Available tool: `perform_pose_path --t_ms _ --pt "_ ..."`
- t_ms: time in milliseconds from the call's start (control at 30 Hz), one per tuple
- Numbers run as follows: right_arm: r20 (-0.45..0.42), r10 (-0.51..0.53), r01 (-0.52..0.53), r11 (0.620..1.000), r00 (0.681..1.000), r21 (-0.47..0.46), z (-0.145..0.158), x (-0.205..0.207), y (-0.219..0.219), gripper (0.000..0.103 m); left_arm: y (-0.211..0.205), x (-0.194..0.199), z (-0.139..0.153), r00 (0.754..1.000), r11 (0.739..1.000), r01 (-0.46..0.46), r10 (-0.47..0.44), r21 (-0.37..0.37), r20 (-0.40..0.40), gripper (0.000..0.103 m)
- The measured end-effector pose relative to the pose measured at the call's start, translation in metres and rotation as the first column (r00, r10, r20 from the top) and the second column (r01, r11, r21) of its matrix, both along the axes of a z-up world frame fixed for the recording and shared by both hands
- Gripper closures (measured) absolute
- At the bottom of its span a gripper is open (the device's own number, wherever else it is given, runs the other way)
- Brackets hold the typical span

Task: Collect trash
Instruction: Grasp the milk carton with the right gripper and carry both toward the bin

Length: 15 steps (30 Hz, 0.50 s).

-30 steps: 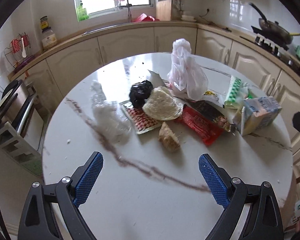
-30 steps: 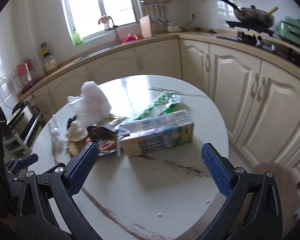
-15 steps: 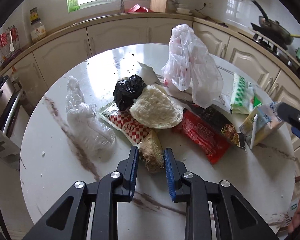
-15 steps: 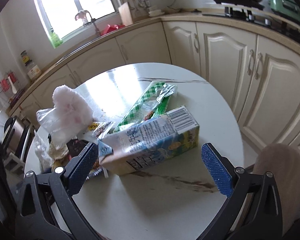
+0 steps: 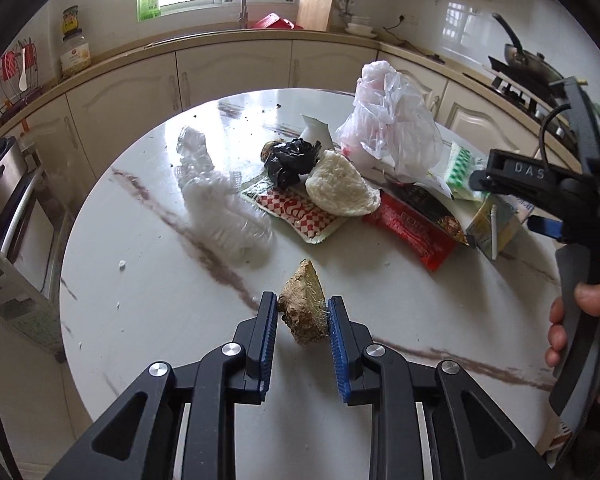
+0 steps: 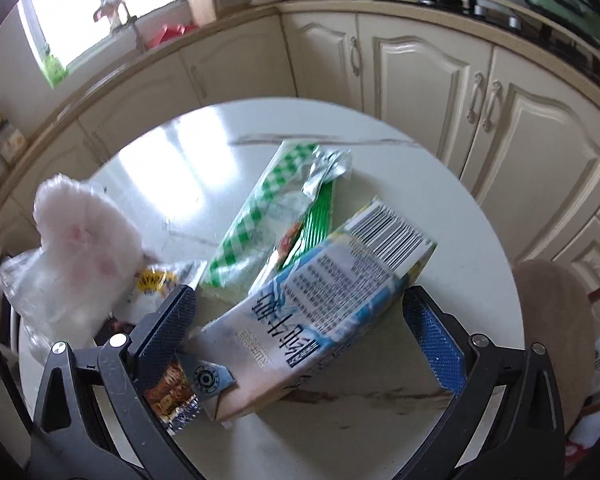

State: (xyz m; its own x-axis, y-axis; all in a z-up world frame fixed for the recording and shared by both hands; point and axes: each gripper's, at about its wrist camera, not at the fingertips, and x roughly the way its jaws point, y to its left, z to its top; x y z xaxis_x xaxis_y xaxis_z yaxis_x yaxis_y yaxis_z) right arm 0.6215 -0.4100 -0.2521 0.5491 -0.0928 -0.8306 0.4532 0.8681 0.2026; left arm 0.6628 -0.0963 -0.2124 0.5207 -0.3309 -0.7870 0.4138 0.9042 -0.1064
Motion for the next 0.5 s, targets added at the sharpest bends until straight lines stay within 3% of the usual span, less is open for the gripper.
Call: perform_pose_path --t_ms 67,133,300,500 --pt "-0.021 0.04 -0.04 0.999 0.999 -0.02 -0.003 -0.003 0.004 0.001 0.004 -0.003 0.002 1.0 1.0 0.001 -0.001 -0.012 -0.002 0.082" --pt "-0.031 0.093 -0.093 0.995 0.995 -0.019 -0.006 -0.011 0.007 0.011 0.009 -0.009 0.005 1.0 1.0 0.006 -0.006 -0.024 -0.002 0.082" --pt "-0.026 0.145 -0.147 0.987 0.989 -0.058 -0.006 -0.035 0.004 0.046 0.015 -0.019 0.01 1.0 0.997 0.024 -0.025 -0.077 -0.013 0.082" --pt "0.057 0.154 -0.153 0.988 0.986 -0.021 0.004 -0.063 -0.012 0.061 0.018 -0.032 0.018 0.999 0.993 0.034 -0.035 -0.11 -0.013 0.082"
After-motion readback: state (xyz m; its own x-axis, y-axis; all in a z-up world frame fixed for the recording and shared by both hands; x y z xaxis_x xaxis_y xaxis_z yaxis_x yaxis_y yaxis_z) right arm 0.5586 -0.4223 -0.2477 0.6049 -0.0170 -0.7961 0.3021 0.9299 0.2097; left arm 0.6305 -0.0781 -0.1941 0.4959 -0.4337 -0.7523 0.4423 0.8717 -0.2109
